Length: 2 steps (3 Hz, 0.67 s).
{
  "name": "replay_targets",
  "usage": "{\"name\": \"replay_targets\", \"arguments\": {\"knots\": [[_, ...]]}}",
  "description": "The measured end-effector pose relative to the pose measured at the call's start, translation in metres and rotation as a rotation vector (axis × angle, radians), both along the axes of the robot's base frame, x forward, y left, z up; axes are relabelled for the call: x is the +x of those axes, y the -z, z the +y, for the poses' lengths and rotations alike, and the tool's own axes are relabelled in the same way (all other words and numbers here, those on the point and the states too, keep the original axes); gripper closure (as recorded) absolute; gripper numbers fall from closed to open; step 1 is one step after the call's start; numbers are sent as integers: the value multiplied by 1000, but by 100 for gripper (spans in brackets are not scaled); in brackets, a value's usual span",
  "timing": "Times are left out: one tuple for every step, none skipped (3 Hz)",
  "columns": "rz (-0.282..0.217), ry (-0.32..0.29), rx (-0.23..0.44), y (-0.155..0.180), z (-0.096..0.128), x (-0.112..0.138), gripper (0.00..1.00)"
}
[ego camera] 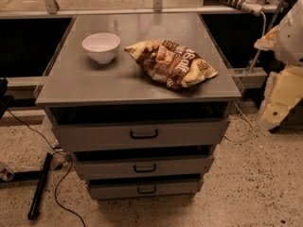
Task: Open top drawer
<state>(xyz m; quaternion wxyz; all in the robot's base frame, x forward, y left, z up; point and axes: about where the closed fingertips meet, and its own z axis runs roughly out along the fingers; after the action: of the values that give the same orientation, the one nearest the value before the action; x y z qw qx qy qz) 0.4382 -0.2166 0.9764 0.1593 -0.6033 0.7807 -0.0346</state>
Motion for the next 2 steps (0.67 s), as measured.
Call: {"name": "replay_targets", "arguments": {"knots": [[-6,-10,4,0,2,-2,0],[-17,-59,36,16,11,-9,0]]}}
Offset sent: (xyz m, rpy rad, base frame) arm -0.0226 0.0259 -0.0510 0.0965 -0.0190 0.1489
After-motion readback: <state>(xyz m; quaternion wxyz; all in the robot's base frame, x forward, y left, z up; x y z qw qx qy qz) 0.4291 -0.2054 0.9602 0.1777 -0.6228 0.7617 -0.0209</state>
